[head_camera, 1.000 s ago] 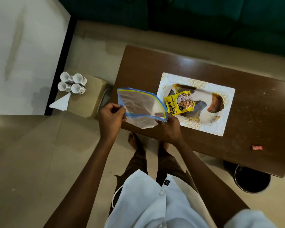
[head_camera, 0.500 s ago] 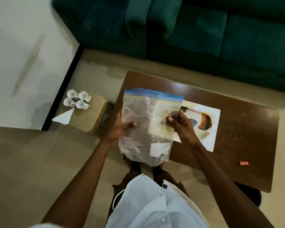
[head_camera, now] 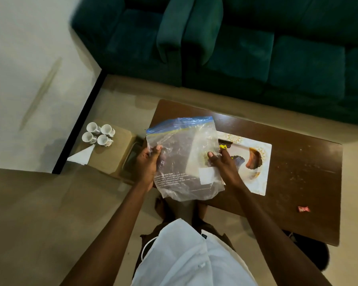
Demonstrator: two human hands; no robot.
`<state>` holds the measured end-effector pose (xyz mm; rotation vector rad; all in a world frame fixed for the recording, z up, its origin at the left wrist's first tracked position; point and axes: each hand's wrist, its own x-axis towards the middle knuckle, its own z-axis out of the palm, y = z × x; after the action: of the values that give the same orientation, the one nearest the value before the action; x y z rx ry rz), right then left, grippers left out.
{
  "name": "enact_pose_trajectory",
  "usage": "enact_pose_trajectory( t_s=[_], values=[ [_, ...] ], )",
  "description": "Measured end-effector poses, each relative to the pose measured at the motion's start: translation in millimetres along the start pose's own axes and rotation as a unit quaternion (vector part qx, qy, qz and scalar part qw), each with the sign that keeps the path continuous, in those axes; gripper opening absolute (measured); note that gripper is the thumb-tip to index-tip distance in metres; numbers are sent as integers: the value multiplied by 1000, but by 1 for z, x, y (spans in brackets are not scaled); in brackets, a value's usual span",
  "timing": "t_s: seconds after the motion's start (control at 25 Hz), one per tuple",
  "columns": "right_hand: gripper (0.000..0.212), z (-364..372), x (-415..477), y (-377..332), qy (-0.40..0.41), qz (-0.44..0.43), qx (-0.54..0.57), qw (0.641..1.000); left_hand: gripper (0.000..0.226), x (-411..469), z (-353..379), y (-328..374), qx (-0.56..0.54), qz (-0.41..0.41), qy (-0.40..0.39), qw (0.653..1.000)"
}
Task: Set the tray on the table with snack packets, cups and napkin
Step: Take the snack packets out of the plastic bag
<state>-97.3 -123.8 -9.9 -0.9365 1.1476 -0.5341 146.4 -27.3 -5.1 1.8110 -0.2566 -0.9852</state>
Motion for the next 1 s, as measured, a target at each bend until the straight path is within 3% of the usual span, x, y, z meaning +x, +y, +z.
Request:
enact_pose_trajectory(
  t_s=[0.12, 0.24, 0.28, 0.44, 0.48, 0.64, 0.8, 0.88, 1.0],
  values=[
    [26, -3, -2, 9, 46, -20, -18, 999, 49, -2, 1, 0, 35, -10, -37, 999],
    [16, -7, 4, 7, 114, -42, 0, 993, 98, -5, 0, -6, 43, -48, -87, 994],
    [16, -9, 7, 4, 128, -46, 1, 991, 102, -6, 0, -6, 49, -31, -95, 994],
    [36, -19, 14, -13, 134, -71, 5, 988, 43, 1, 8, 11, 121, 72, -90, 986],
    [43, -22, 15, -18, 130, -86, 6, 988, 37, 3, 12, 17, 128, 88, -105, 982],
    [67, -42, 15, -40, 98, -130, -65, 985, 63, 6, 27, 36, 164, 121, -141, 969],
    [70, -56, 9, -58, 41, -130, -169, 976, 78, 4, 40, 46, 229, 136, -137, 954],
    [66, -64, 7, -65, 38, -126, -198, 971, 83, 4, 45, 49, 171, 102, -194, 961],
    [57, -75, 4, -74, 40, -132, -233, 963, 74, -2, 54, 56, -42, -5, -260, 965]
  ],
)
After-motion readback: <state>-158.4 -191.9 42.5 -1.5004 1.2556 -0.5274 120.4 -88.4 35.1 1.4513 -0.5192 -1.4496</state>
